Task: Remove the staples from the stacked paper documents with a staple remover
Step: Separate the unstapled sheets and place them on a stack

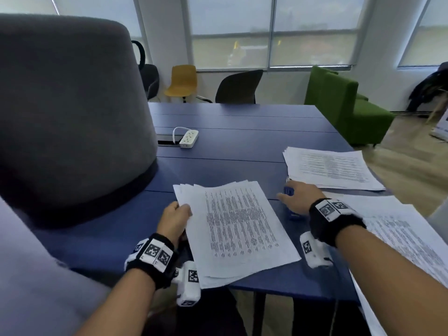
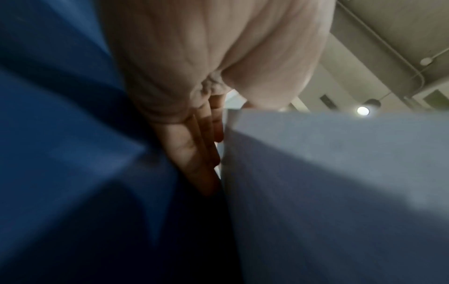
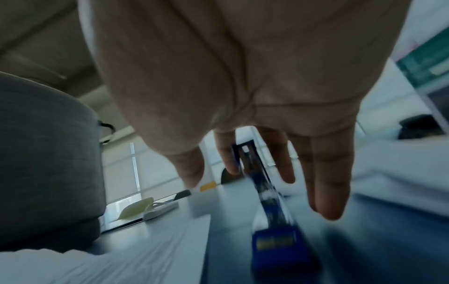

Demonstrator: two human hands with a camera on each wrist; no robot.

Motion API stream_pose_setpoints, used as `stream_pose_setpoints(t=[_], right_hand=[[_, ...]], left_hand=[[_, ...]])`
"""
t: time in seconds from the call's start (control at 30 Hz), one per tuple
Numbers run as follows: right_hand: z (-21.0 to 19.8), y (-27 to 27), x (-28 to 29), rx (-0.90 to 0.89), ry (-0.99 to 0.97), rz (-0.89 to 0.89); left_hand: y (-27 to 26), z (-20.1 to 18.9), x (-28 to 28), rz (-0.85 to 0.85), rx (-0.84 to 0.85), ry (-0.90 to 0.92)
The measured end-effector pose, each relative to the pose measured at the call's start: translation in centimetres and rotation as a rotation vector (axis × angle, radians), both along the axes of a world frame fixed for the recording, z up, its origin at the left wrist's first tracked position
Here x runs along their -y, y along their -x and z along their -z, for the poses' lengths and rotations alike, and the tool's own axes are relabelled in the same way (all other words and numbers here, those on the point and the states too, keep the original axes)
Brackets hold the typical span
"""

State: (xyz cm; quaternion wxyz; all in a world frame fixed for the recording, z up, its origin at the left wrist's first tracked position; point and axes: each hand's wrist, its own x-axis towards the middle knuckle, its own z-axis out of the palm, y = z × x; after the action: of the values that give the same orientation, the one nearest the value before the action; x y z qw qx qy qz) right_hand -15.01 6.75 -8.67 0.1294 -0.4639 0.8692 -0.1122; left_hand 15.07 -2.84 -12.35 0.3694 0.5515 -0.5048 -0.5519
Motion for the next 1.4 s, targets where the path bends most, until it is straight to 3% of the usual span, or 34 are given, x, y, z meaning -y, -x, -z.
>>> stream_pose_setpoints(t=[0.07, 0.17, 0.27, 0.33, 0.43, 0.67, 0.7, 0.8, 0.87, 0.93, 1.07, 1.13, 1.27, 1.4], right_hand=[[1.0, 0.0, 0.5, 0.006, 0.087, 0.034], [2.1, 0.5, 1.3, 0.149, 0.263, 0.143], [3.3, 0.4, 1.1, 0.780, 0.553, 0.348], [4.3, -0.4, 0.6, 1.038, 0.687, 0.419], [5.5, -0.3, 0.2, 1.192, 0.856, 0.428], [6.0, 0.7, -0.1, 1.309, 0.882, 0.451], [6.0, 0.8, -0.2, 1.333, 0.893, 0.448], [6.1, 1.3, -0.9, 1.433, 0.922, 0.438], [6.1, 1.4, -1.4, 1.489, 0.927, 0.439], [6.4, 1.6, -1.4, 1.519, 0.926, 0.406], [6.6, 2.2, -1.2, 1.518, 0.904, 0.434], [6.7, 2.4, -1.6, 1.620, 0.930, 0.415], [7.1, 2.6, -2.3, 1.790, 0.919, 0.326], [7.1, 2.9, -2.3, 1.754, 0.881, 0.305]], left_hand=[[0.4, -0.1, 0.7, 0.017, -0.007, -0.015], [0.2, 1.0, 1.4, 0.145, 0.172, 0.023], [0.3, 1.3, 1.2, 0.151, 0.227, 0.070], [0.5, 0.8, 1.0, 0.188, 0.206, 0.099], [0.6, 0.1, 0.8, 0.255, 0.240, 0.177], [1.2, -1.8, 2.8, 0.154, 0.225, 0.217], [1.0, -2.3, 3.3, 0.179, 0.318, 0.226], [0.6, -4.5, 4.6, 0.352, 0.855, 0.196], [0.5, -6.1, 4.5, 0.481, 1.081, 0.172], [0.7, -6.8, 4.6, 0.493, 0.956, 0.053], [2.4, -6.4, 3.4, 0.112, 0.118, -0.332], [4.1, -6.0, 2.3, 0.008, -0.204, -0.425], [6.5, -4.6, 1.0, 0.044, -0.378, -0.366], [7.2, -3.1, 0.7, -0.038, -0.416, -0.304]])
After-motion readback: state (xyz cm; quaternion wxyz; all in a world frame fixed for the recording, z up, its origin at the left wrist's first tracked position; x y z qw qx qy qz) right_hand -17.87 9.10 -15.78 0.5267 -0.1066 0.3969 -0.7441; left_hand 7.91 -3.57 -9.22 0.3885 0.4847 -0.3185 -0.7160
